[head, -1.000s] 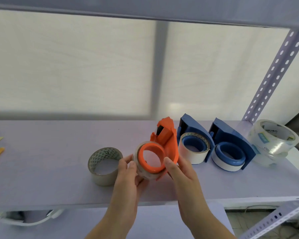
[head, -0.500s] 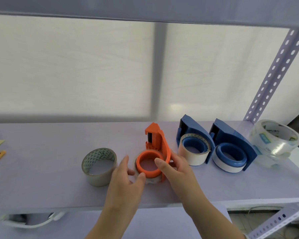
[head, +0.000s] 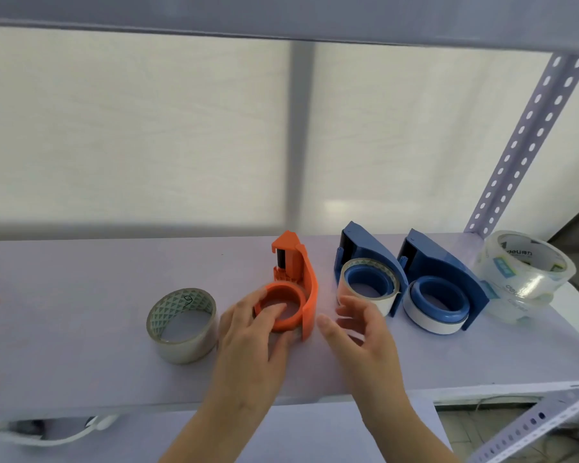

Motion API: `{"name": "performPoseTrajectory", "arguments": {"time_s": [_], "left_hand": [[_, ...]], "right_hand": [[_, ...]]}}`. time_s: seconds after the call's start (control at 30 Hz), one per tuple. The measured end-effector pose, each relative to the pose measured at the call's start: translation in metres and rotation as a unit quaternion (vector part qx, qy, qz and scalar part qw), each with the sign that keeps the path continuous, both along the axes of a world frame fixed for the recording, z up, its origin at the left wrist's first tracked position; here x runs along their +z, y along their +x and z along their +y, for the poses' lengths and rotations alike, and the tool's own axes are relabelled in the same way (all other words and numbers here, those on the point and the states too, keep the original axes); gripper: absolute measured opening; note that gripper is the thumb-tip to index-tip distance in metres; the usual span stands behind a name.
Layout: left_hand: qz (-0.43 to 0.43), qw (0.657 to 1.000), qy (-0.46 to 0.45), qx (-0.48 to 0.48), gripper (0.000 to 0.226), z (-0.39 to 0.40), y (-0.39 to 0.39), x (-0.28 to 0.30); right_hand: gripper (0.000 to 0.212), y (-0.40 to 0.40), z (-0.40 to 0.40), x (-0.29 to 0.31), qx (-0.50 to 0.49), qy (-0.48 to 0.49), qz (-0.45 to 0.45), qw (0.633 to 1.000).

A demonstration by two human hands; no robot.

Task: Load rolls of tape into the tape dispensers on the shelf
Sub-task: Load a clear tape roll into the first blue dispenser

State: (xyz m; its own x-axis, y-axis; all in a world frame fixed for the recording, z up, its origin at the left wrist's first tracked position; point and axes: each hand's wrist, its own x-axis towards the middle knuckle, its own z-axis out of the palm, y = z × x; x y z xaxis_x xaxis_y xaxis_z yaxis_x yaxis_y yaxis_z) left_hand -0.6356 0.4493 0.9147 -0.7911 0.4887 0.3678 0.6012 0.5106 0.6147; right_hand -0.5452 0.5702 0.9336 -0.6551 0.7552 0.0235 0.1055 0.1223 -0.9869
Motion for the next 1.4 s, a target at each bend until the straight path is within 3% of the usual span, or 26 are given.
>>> {"name": "performPoseTrajectory", "arguments": {"time_s": [0.1,0.23,0.33,0.43,0.6,0.77,0.9,1.1,1.23,1.33,1.4], "left_hand": [[0.045,0.995,0.082,0.026,0.034,0.002,0.009,0.013],[0.044,0.976,0.186,-0.106,0.032,0.018,0.038,0.029],[-0.021,0.974,0.14,-0.177,0.044,0.038,0.054,0.029],[-0.103,0.975,0.082,-0.177,0.054,0.057,0.058,0.023],[-0.267,0.942,0.103,-0.175,0.076,0.08,0.055,0.018],[-0.306,0.93,0.156,-0.13,0.087,0.084,0.05,0.011],[-0.319,0.922,0.191,-0.108,0.073,0.081,0.045,0.005],[-0.333,0.912,0.219,-0.098,0.067,0.081,0.043,0.005],[-0.34,0.909,0.219,-0.1,0.07,0.083,0.043,0.004],[-0.355,0.901,0.226,-0.103,0.07,0.081,0.042,0.006],[-0.354,0.899,0.238,-0.102,0.068,0.079,0.041,0.008]], "right_hand": [[0.044,0.008,0.012,-0.004,-0.087,0.107,-0.008,0.99],[0.066,0.012,0.026,-0.011,-0.086,0.174,-0.069,0.978],[0.068,0.016,0.028,-0.017,-0.064,0.218,-0.094,0.969],[0.065,0.02,0.03,-0.02,-0.062,0.243,-0.118,0.961],[0.057,0.022,0.031,-0.017,-0.015,0.257,-0.142,0.956],[0.038,0.029,0.025,-0.006,0.012,0.207,-0.078,0.975],[0.034,0.033,0.017,-0.007,0.035,0.186,-0.072,0.979],[0.056,0.035,0.021,-0.009,-0.007,0.164,-0.03,0.986],[0.076,0.032,0.025,-0.009,0.01,0.081,-0.041,0.996],[0.053,0.03,0.029,-0.007,0.039,0.098,-0.041,0.994],[0.052,0.031,0.03,-0.005,0.05,0.091,-0.033,0.994]]}}
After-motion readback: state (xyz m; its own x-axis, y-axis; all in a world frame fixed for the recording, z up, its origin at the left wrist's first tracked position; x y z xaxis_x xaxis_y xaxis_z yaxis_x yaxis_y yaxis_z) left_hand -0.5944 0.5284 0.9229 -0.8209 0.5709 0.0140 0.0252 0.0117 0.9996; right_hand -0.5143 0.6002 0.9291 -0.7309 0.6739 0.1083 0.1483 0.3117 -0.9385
